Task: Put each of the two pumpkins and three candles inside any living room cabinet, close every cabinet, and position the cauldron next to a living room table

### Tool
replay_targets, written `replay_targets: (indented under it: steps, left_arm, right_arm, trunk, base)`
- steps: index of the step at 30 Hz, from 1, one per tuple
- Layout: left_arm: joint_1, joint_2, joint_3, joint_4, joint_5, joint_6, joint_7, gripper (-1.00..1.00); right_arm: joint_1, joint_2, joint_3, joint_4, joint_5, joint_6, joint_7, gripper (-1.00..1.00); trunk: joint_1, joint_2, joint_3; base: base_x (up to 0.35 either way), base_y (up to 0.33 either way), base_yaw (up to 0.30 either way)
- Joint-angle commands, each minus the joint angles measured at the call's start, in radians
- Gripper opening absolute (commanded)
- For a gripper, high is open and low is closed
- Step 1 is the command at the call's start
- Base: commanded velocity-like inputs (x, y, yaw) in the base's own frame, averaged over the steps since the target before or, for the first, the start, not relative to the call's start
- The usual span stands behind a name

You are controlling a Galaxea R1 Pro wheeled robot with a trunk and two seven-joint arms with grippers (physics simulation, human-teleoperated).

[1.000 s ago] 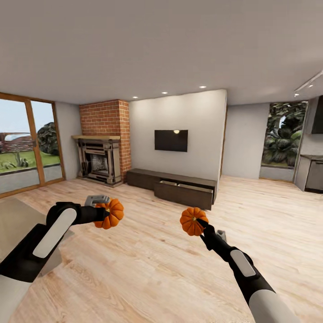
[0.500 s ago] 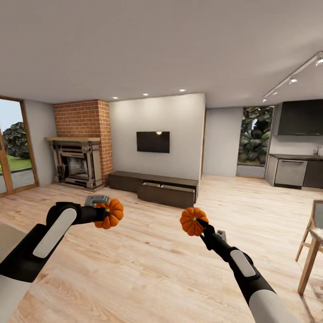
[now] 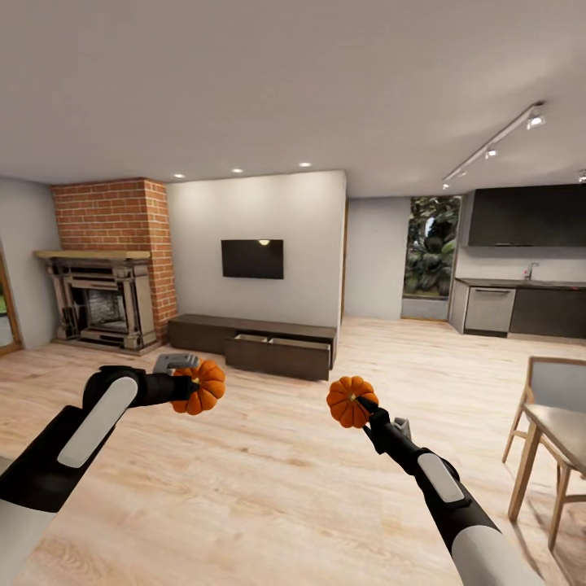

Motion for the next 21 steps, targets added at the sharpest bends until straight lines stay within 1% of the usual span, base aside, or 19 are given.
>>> replay_targets:
  steps: [1,4,7,21]
  left_arm:
    - [-0.001,0.001,-0.002,-0.001,0.006,0.001,0.011,-1.0]
    - [-0.001,0.001,-0.002,-0.001,0.006,0.001,0.011,-1.0]
    - [-0.001,0.001,-0.002,-0.001,0.006,0.001,0.011,-1.0]
    - [-0.001,0.001,-0.003,-0.001,0.006,0.001,0.011,-1.0]
  right_arm:
    - [-0.001,0.001,-0.005,-0.001,-0.011,0.008,0.001,-1.0]
    - [-0.001,0.001,-0.006,-0.001,-0.012,0.009,0.001,-1.0]
    - [-0.001,0.0,-0.006,-0.001,-0.013,0.011,0.0,-1.0]
    - [-0.001,-0.001,-0.006,-0.001,-0.01,0.011,-0.001,-1.0]
  trunk:
    - [0.001,-0.001,-0.001]
    - [0.001,-0.001,-0.002]
    - [0.001,-0.001,-0.005]
    - [0.001,-0.001,-0.022]
  base:
    - [0.314,-0.001,-0.022]
    - [0.322,0.0,-0.006]
    - [0.331,0.0,0.083]
    - [0.335,0.0,0.161]
